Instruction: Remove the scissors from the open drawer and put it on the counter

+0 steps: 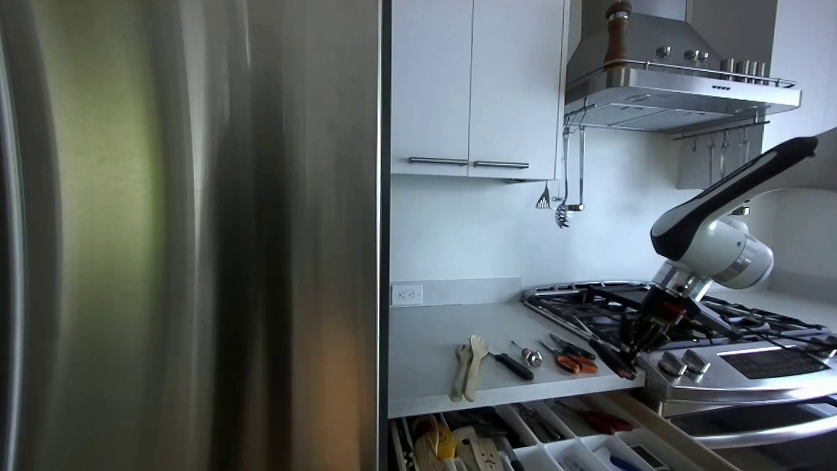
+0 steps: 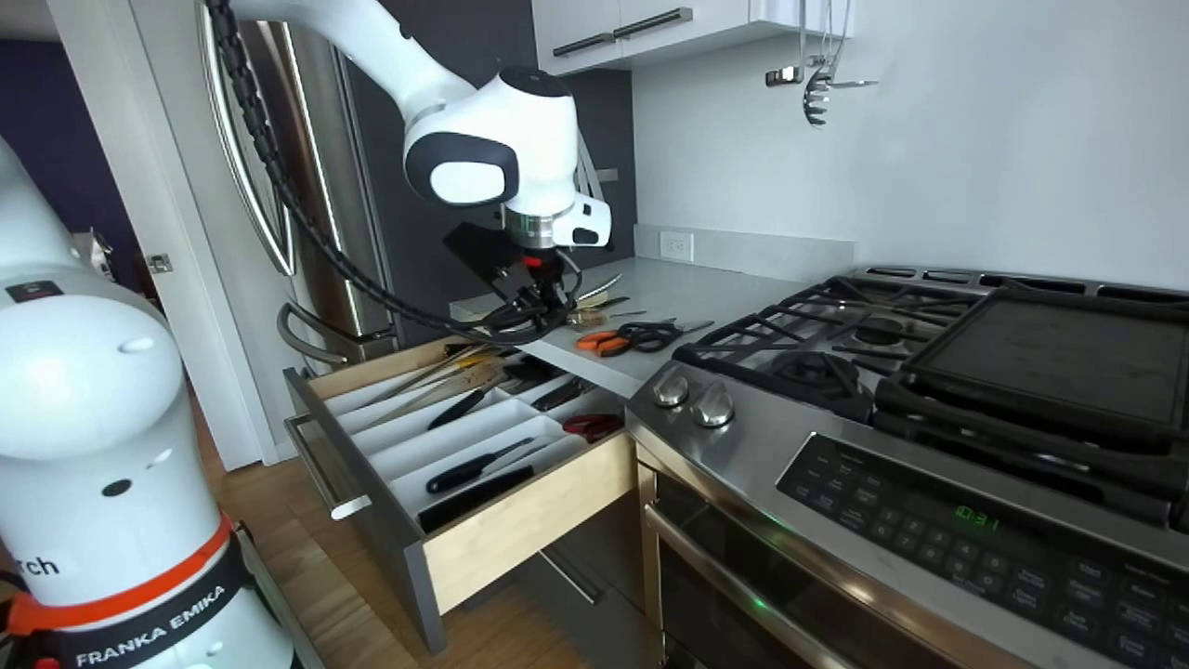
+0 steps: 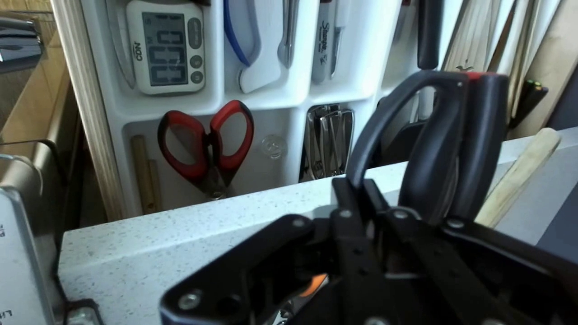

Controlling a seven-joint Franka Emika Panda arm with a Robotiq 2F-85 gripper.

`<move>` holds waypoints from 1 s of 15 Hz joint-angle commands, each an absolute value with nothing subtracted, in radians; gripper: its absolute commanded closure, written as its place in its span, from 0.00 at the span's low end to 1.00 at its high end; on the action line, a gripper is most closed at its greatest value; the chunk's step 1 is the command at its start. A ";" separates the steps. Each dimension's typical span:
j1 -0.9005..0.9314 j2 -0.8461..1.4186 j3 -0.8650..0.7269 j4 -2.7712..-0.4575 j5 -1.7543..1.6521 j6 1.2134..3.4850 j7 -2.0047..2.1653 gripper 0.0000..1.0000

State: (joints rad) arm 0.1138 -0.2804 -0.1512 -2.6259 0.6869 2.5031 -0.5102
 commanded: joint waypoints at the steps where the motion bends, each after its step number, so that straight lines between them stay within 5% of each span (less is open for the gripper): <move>1: 0.103 -0.281 -0.142 -2.625 0.688 2.500 -0.510 0.91; 4: 0.101 -0.269 -0.142 -2.604 0.684 2.492 -0.500 0.98; 15: 0.026 -0.004 -0.073 -2.230 0.334 2.315 -0.038 0.98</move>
